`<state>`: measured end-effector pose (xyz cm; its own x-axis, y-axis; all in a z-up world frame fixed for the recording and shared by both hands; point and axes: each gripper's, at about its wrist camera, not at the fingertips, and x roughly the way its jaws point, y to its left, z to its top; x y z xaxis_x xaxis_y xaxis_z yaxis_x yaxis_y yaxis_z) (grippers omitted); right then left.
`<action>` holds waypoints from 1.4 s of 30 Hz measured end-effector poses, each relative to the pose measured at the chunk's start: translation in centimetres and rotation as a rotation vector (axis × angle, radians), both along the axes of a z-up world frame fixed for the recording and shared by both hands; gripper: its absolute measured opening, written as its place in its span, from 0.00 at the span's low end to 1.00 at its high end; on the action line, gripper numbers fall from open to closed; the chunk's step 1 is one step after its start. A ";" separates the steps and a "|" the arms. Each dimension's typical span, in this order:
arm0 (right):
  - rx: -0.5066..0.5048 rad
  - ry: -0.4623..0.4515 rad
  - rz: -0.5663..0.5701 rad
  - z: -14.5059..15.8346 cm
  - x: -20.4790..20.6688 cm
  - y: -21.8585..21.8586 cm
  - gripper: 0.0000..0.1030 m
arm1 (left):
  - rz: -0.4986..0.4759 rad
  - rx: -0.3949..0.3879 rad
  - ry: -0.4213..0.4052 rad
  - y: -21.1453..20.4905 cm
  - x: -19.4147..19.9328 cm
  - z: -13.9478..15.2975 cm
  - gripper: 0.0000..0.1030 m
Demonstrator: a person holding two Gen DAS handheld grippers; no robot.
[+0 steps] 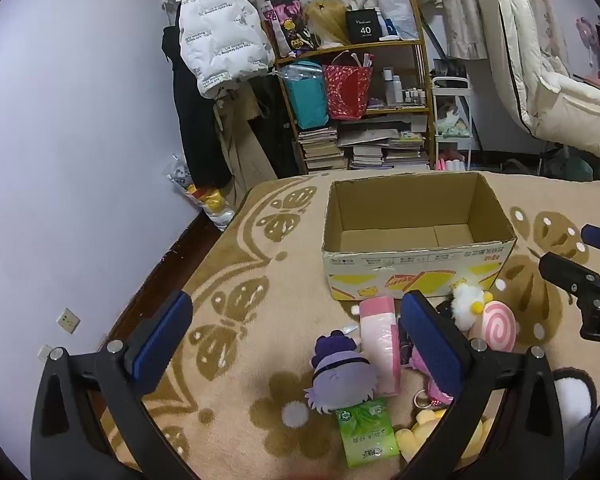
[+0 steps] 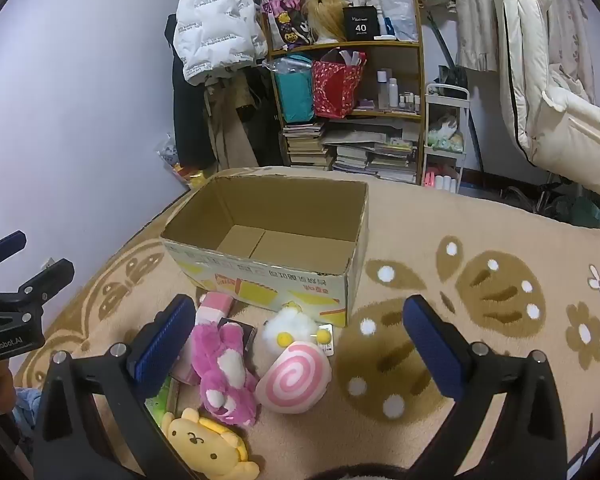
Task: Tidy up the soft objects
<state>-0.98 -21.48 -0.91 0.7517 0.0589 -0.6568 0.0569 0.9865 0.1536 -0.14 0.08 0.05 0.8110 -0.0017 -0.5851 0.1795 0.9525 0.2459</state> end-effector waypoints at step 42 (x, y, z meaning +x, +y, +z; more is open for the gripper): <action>-0.010 0.016 0.000 -0.2 0.0 0.2 1.00 | -0.001 0.019 0.003 -0.2 0.2 -0.2 1.00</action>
